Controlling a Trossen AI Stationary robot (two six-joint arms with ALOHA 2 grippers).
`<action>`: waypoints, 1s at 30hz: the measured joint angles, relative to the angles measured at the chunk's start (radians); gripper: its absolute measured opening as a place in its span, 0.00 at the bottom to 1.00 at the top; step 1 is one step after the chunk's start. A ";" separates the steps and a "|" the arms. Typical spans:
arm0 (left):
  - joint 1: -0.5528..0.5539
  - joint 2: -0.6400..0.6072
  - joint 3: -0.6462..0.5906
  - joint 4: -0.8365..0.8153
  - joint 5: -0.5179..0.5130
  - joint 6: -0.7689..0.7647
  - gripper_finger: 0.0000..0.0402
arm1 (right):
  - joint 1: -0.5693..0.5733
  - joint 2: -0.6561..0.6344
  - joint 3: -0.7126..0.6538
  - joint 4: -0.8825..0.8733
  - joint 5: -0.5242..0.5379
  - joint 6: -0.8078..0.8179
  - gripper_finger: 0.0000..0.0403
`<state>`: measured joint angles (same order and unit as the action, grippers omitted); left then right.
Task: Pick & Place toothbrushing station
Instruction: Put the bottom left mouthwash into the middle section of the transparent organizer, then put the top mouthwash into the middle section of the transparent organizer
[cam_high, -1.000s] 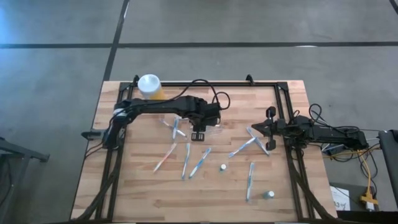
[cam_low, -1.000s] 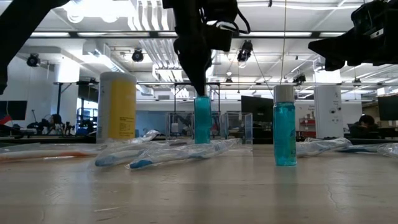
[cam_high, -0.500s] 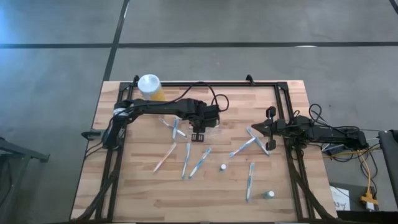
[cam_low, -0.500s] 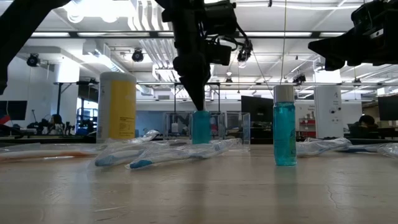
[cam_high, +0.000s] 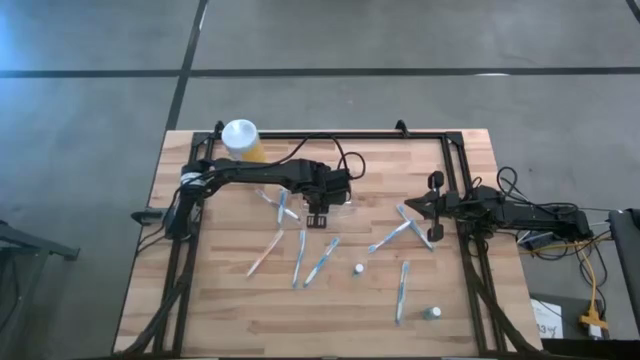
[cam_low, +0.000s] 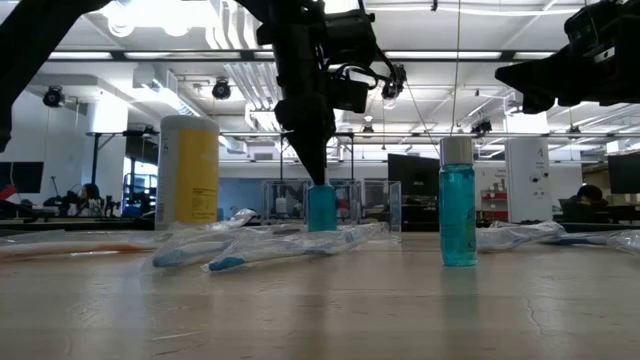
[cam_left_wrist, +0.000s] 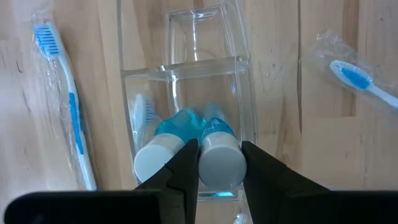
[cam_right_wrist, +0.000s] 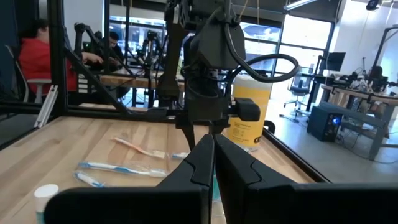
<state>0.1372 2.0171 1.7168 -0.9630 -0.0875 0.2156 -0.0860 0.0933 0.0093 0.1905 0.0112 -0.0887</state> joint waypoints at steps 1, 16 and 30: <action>0.000 0.000 0.000 0.001 0.000 -0.004 0.24 | 0.000 0.000 0.000 0.000 0.000 -0.001 0.02; 0.000 -0.006 0.005 -0.001 0.001 -0.029 0.51 | 0.000 0.000 0.000 0.000 0.003 -0.001 0.02; -0.006 -0.071 0.060 -0.096 0.004 -0.063 0.52 | 0.000 0.000 0.000 0.000 0.002 0.002 0.02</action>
<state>0.1313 1.9458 1.7763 -1.0587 -0.0838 0.1524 -0.0860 0.0937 0.0093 0.1905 0.0135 -0.0869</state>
